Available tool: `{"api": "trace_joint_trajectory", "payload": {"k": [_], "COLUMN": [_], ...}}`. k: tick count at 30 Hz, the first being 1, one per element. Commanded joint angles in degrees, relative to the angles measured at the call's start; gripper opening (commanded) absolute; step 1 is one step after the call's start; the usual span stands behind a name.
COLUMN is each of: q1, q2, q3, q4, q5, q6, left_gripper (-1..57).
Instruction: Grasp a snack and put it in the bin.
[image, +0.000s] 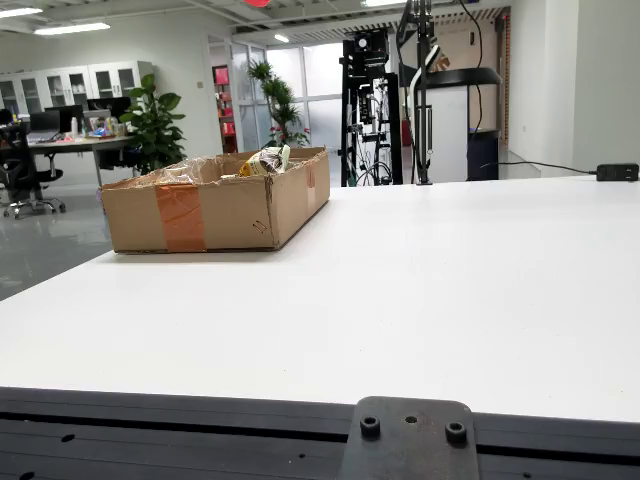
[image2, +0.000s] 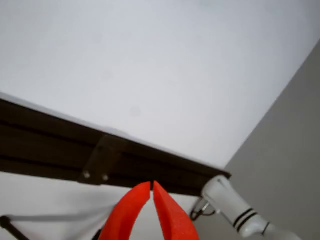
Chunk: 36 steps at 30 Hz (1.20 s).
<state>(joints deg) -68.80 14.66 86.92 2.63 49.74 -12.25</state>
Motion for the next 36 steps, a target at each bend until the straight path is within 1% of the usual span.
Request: {"api": "trace_joint_trajectory", "payload": {"k": [1, 23, 36], "q1": [-0.3, 5.1, 3.4], "q2": [0.0, 0.0, 0.0], "q3": [-0.1, -0.1, -0.1], "q4": [-0.1, 0.1, 0.1], "q5": [0.0, 0.0, 0.0], "q6": [-0.2, 0.1, 0.3], "left_gripper": [0.4, 0.4, 0.4]}}
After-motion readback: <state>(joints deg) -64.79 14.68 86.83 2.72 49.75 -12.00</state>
